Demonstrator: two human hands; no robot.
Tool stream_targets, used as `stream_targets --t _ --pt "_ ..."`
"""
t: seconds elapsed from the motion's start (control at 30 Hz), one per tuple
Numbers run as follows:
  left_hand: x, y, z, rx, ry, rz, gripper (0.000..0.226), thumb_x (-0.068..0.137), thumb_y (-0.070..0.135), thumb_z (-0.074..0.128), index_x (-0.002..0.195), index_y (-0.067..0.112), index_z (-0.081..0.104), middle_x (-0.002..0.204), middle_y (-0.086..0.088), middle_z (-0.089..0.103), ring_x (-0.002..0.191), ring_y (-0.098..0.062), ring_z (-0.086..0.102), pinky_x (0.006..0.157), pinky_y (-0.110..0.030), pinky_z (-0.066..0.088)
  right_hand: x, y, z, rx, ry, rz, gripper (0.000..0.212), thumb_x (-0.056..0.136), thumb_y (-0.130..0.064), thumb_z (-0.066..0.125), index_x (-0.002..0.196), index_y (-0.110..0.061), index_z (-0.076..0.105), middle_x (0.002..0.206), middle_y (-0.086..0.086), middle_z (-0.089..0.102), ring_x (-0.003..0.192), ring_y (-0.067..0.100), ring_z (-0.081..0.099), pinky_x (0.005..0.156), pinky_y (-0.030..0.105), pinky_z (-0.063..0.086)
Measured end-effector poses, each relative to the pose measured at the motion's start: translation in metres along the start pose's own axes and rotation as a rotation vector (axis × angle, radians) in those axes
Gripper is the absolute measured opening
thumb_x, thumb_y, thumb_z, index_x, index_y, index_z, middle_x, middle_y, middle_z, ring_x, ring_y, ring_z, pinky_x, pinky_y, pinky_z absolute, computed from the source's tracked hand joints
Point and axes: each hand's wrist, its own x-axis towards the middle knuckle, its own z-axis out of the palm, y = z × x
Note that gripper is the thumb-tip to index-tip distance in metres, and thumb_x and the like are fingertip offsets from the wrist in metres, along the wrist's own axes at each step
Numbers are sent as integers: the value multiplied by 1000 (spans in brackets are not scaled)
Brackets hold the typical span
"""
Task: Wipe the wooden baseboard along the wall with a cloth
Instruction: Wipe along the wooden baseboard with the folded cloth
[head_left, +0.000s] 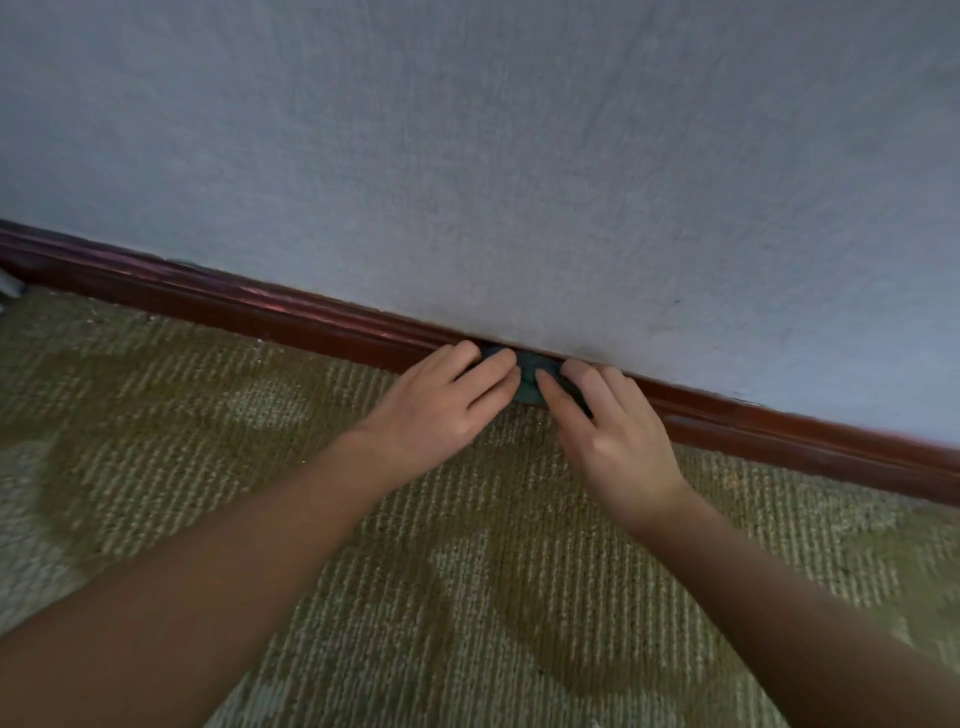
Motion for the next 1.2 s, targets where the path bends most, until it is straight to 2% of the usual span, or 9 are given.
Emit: stream_targets --t 0.23,0.4,0.5,0.6,0.77,0.9,0.97,1.07,1.2 --pt "34 31 13 11 42 62 27 87 -1 46 90 -1 73 93 -11 70 78 -23 38 58 -29 49 -32 29 -24 -59 -118 50 43 65 12 74 107 8 65 101 25 64 79 38 62 67 42 53" --pt "31 20 4 65 -31 129 26 85 1 48 89 1 74 93 -10 71 72 -23 59 58 -29 50 -26 17 -20 -53 -83 90 39 67 15 71 106 9 65 99 27 63 76 39 61 66 43 52" --pt "17 5 -2 64 -45 102 26 85 -2 48 95 -4 71 94 -15 70 79 -25 43 58 -30 51 -11 7 -13 -46 -54 49 31 75 7 61 106 7 65 99 26 63 77 39 61 65 41 50" --pt "7 -1 -6 78 -74 81 28 84 -4 45 98 -7 69 97 -18 68 81 -25 39 62 -33 51 -1 -6 -7 -5 -53 109 40 68 9 70 107 6 65 98 26 62 79 40 61 65 42 50" --pt "19 23 2 26 -25 -5 28 86 -1 44 93 -6 71 95 -17 69 79 -26 46 61 -32 50 -15 8 -18 -30 -93 131 52 59 14 75 109 7 64 97 29 60 81 43 59 65 45 51" --pt "31 26 8 46 -15 78 26 85 -1 46 88 -1 73 91 -12 69 73 -23 56 59 -30 48 -22 12 -28 -26 -179 218 61 51 19 78 109 8 63 95 31 58 84 47 58 50 41 52" --pt "30 21 8 43 -18 100 25 85 -1 48 91 -2 72 93 -13 69 78 -24 49 59 -30 49 -16 5 -28 22 -181 274 60 49 20 78 106 10 63 94 32 57 84 48 58 43 38 50" --pt "27 17 11 45 -12 117 25 87 0 47 93 -5 70 93 -17 68 80 -24 41 60 -31 49 -12 2 -28 69 -178 267 56 51 20 77 105 10 64 94 31 58 84 47 58 41 36 50" --pt "36 40 23 40 9 73 26 85 -4 46 90 -6 71 93 -20 69 81 -27 45 63 -31 50 -28 17 -39 58 -241 274 61 50 17 79 108 9 64 94 31 58 85 47 58 39 35 50"
